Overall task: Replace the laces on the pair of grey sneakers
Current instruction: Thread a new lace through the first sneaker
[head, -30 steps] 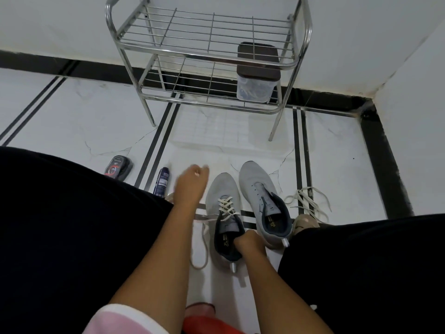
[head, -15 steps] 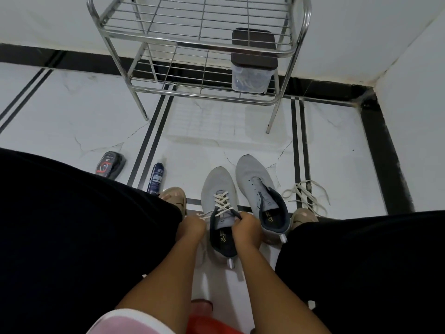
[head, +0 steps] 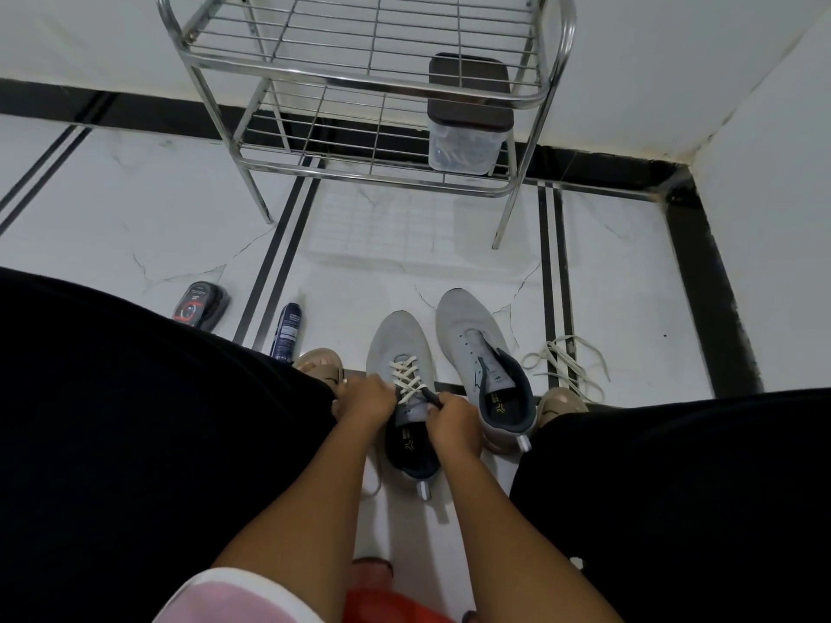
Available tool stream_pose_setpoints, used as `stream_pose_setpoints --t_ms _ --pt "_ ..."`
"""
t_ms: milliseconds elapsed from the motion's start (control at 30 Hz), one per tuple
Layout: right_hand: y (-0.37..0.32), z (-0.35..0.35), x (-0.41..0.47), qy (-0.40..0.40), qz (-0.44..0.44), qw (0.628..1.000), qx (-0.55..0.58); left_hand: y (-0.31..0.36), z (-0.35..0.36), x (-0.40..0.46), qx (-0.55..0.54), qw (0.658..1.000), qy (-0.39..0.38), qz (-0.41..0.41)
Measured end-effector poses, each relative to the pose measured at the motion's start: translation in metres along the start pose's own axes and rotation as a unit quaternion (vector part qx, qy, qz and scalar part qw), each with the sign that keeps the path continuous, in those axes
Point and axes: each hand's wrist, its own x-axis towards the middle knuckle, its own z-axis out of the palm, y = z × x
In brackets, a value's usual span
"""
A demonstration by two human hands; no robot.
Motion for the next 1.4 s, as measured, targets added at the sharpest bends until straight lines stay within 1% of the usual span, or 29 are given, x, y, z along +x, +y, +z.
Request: stream_pose_setpoints --t_ms 33,100,133,200,233,300,333,400,433,500,633,733,800,900,933,1000,1067,1100,1133,1167,1200,1233,1267,1300,1333,1367,1400 --pt "-0.001 -0.001 0.0 -0.01 -0.005 1.0 -0.009 0.007 -0.007 -0.003 -0.055 0.998 -0.016 -0.001" --pt "-0.004 -0.003 -0.002 -0.027 -0.02 0.999 -0.032 0.024 -0.027 -0.008 -0.176 0.983 -0.059 0.011" --pt "-0.007 -0.004 -0.005 -0.028 -0.031 0.998 -0.042 0.032 -0.035 -0.01 -0.22 0.974 -0.059 0.014" --pt "-0.015 -0.006 -0.01 -0.011 -0.052 0.998 -0.034 0.043 -0.052 -0.016 -0.324 0.943 -0.071 0.016" --pt "-0.021 -0.01 -0.013 -0.003 -0.055 0.998 0.0 0.047 -0.06 -0.022 -0.371 0.925 -0.078 0.017" --pt "-0.036 -0.02 -0.017 -0.011 -0.044 0.991 0.128 0.05 -0.072 -0.03 -0.409 0.907 -0.096 0.027" --pt "-0.043 -0.025 -0.019 -0.026 -0.036 0.977 0.209 0.051 -0.076 -0.033 -0.427 0.898 -0.099 0.036" --pt "-0.053 -0.038 -0.024 -0.058 -0.018 0.934 0.351 0.053 -0.08 -0.043 -0.449 0.887 -0.095 0.049" --pt "-0.057 -0.044 -0.027 -0.072 -0.011 0.916 0.396 0.053 -0.079 -0.045 -0.45 0.887 -0.093 0.05" --pt "-0.059 -0.052 -0.032 -0.1 -0.009 0.894 0.437 0.051 -0.075 -0.047 -0.453 0.885 -0.094 0.058" --pt "-0.055 -0.053 -0.032 -0.109 -0.032 0.89 0.443 0.049 -0.073 -0.051 -0.462 0.88 -0.09 0.056" --pt "-0.054 -0.055 -0.032 -0.111 -0.05 0.898 0.423 0.049 -0.073 -0.055 -0.475 0.875 -0.083 0.053" --pt "-0.051 -0.059 -0.031 -0.119 -0.042 0.899 0.42 0.049 -0.072 -0.054 -0.508 0.858 -0.069 0.04" --pt "-0.043 -0.07 -0.025 -0.147 -0.024 0.893 0.424 0.045 -0.072 -0.05 -0.578 0.815 -0.039 -0.008" --pt "-0.039 -0.075 -0.022 -0.153 -0.025 0.903 0.401 0.043 -0.072 -0.047 -0.597 0.802 -0.026 -0.025" --pt "-0.032 -0.084 -0.015 -0.139 -0.038 0.94 0.308 0.036 -0.07 -0.041 -0.626 0.777 0.008 -0.056" --pt "-0.027 -0.091 -0.008 -0.092 -0.038 0.965 0.242 0.029 -0.068 -0.034 -0.649 0.755 0.044 -0.079" --pt "-0.025 -0.094 -0.005 -0.07 -0.029 0.97 0.233 0.024 -0.066 -0.031 -0.65 0.753 0.053 -0.092" --pt "-0.025 -0.096 -0.003 -0.053 -0.022 0.973 0.223 0.022 -0.064 -0.028 -0.639 0.76 0.059 -0.107" --pt "-0.026 -0.097 -0.002 -0.044 -0.025 0.979 0.2 0.019 -0.061 -0.023 -0.604 0.786 0.062 -0.118" --pt "-0.027 -0.098 -0.002 -0.045 -0.04 0.985 0.163 0.017 -0.056 -0.02 -0.55 0.823 0.069 -0.126" --pt "-0.029 -0.096 -0.001 -0.05 -0.062 0.989 0.126 0.016 -0.052 -0.019 -0.477 0.864 0.093 -0.133" --pt "-0.033 -0.095 -0.003 -0.05 -0.082 0.99 0.099 0.017 -0.049 -0.021 -0.413 0.892 0.129 -0.13" --pt "-0.037 -0.092 -0.005 -0.047 -0.095 0.991 0.087 0.018 -0.047 -0.022 -0.364 0.911 0.168 -0.1" --pt "-0.039 -0.089 -0.005 -0.043 -0.102 0.99 0.085 0.022 -0.045 -0.025 -0.331 0.926 0.18 -0.037" --pt "-0.042 -0.084 -0.004 -0.038 -0.1 0.99 0.089 0.026 -0.042 -0.025 -0.309 0.938 0.152 0.035" --pt "-0.044 -0.081 -0.004 -0.025 -0.098 0.99 0.097 0.032 -0.04 -0.025 -0.301 0.943 0.099 0.099"
